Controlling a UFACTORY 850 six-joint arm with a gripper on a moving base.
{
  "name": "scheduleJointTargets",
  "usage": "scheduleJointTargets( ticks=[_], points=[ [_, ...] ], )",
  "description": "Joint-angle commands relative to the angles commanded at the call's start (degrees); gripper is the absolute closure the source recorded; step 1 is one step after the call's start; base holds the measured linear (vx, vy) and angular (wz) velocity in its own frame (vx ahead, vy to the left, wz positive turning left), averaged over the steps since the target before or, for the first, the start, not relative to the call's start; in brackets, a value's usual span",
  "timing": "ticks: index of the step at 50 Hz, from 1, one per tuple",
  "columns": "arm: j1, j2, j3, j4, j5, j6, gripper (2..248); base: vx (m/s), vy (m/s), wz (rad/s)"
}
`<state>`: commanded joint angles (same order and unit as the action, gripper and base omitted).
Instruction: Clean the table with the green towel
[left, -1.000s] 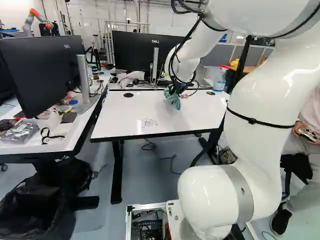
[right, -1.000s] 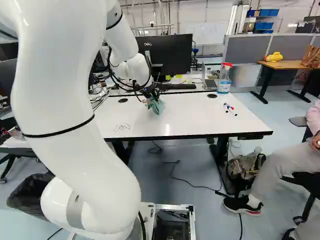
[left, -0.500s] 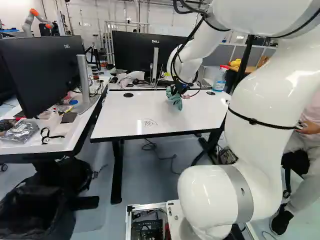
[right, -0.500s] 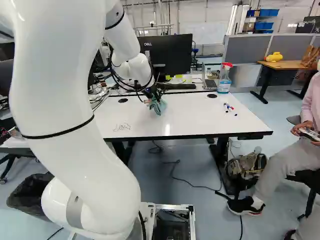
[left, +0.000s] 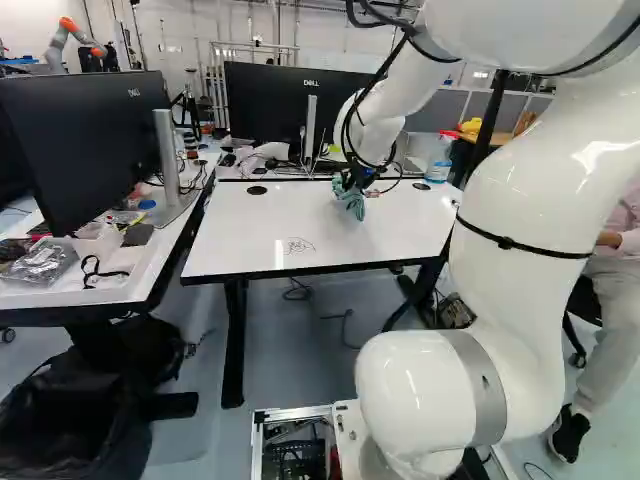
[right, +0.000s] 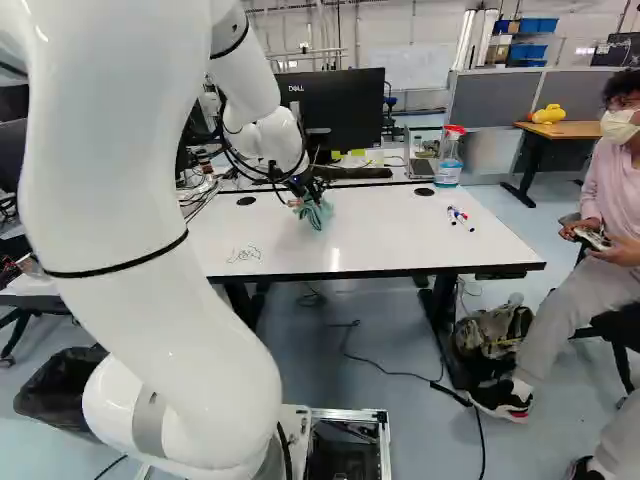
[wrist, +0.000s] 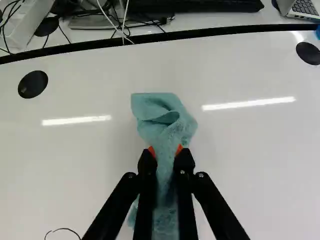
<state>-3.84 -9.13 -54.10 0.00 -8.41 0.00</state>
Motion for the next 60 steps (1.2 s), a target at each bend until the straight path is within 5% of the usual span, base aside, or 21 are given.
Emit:
scheduleJointTargets(
  ticks=[31, 60],
  points=[
    [5.0, 3.2, -0.8, 0.0, 0.0, 0.0, 203, 0.0, 0.0, 0.0],
    [10.1, 7.7, 3.3, 0.0, 0.0, 0.0, 203, 0.0, 0.0, 0.0]
  ],
)
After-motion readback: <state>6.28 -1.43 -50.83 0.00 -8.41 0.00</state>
